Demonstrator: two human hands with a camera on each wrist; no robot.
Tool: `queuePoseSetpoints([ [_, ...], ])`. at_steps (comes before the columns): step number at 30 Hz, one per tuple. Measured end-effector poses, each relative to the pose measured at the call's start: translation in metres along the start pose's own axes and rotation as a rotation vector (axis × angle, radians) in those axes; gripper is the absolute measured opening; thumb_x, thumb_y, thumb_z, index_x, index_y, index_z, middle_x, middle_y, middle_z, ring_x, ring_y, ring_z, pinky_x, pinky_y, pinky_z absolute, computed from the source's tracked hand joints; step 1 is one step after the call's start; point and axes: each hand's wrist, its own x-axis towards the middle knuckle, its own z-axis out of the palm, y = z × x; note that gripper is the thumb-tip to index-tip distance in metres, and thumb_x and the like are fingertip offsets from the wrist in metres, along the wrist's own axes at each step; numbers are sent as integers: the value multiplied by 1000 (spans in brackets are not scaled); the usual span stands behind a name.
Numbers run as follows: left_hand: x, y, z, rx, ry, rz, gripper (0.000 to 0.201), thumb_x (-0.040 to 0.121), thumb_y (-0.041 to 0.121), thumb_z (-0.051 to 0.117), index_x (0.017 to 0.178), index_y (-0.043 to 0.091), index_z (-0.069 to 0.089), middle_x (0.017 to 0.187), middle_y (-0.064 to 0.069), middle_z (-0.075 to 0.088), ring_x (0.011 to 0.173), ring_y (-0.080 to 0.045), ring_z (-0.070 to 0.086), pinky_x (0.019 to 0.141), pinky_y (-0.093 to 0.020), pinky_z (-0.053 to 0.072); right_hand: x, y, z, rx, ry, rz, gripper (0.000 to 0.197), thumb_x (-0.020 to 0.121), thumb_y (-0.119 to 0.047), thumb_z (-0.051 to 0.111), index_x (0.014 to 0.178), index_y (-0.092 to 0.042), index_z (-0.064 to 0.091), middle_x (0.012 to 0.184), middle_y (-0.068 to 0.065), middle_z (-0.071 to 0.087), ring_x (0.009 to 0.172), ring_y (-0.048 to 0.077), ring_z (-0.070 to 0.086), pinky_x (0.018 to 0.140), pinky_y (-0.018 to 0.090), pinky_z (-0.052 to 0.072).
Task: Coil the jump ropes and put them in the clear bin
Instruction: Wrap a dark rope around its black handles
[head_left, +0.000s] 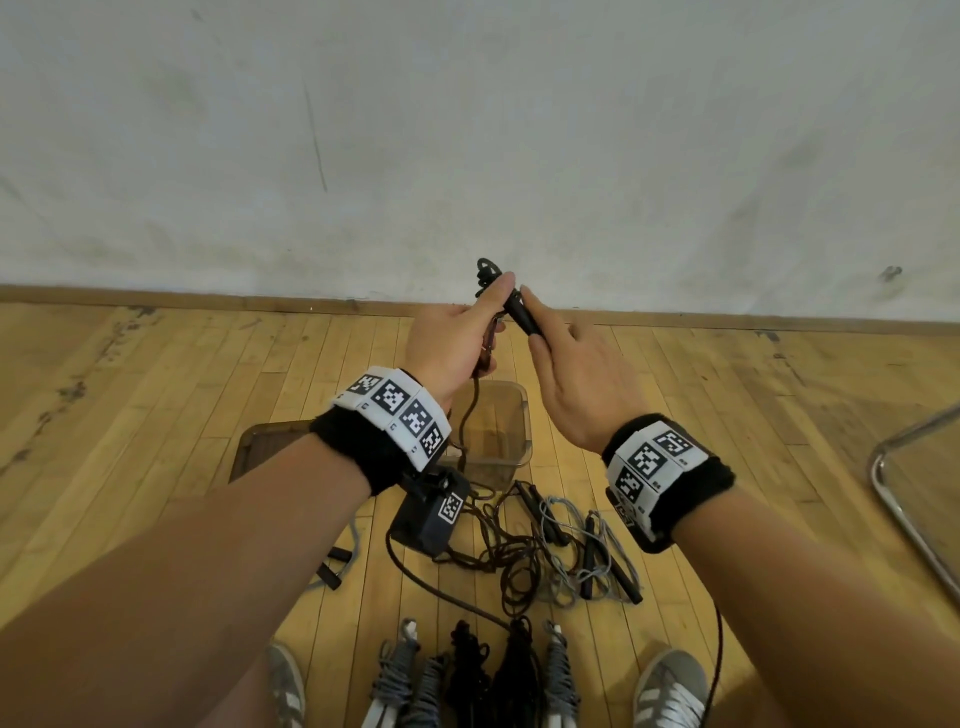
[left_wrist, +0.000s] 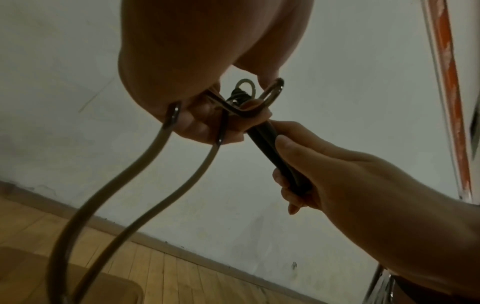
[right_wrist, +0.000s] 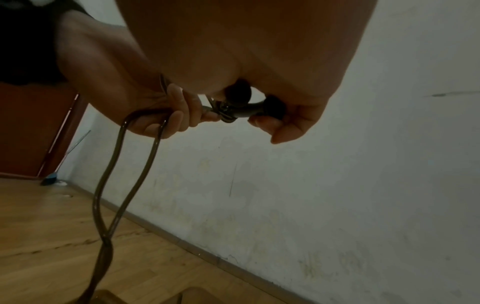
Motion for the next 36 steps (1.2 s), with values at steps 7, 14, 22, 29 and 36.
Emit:
queuePoseSetpoints([
  [7,5,0,-7,69,-23,43,40,98,38,67,90,-1,74,59,3,56,49,-10,51,56,-24,47,-4,-2,-2,270,-3,-7,64,99,-37,60,155,-40,28,113,-6,60,88,13,64,74,33,57],
  [14,5,2,-7,75,-128,71,45,100,36,65,100,-8,71,61,4,55,51,-11,50,59,-25,47,0,-6,-23,1027,-208,304,47,97,-18,69,138,-32,50,97,11,78,89,22,77,78,32,61],
  [22,-2,10,-11,138,-288,0,20,96,26,71,111,13,73,85,-3,71,68,-13,66,74,-31,58,8,-1,-21,992,-166,242,35,106,-14,51,141,-16,53,76,0,57,64,8,56,62,23,53],
  [29,1,14,-16,259,-381,-23,18,101,13,56,114,8,67,80,-4,74,91,-25,75,88,-38,57,8,-1,-21,686,-72,110,40,104,-21,55,143,-26,48,82,-4,64,64,1,57,63,25,53],
  [36,4,9,-17,229,-381,-47,20,97,21,68,114,11,72,81,-4,72,68,-14,67,74,-30,59,9,5,-21,592,8,113,44,103,-24,57,145,-32,46,87,-11,64,70,3,60,66,21,50],
])
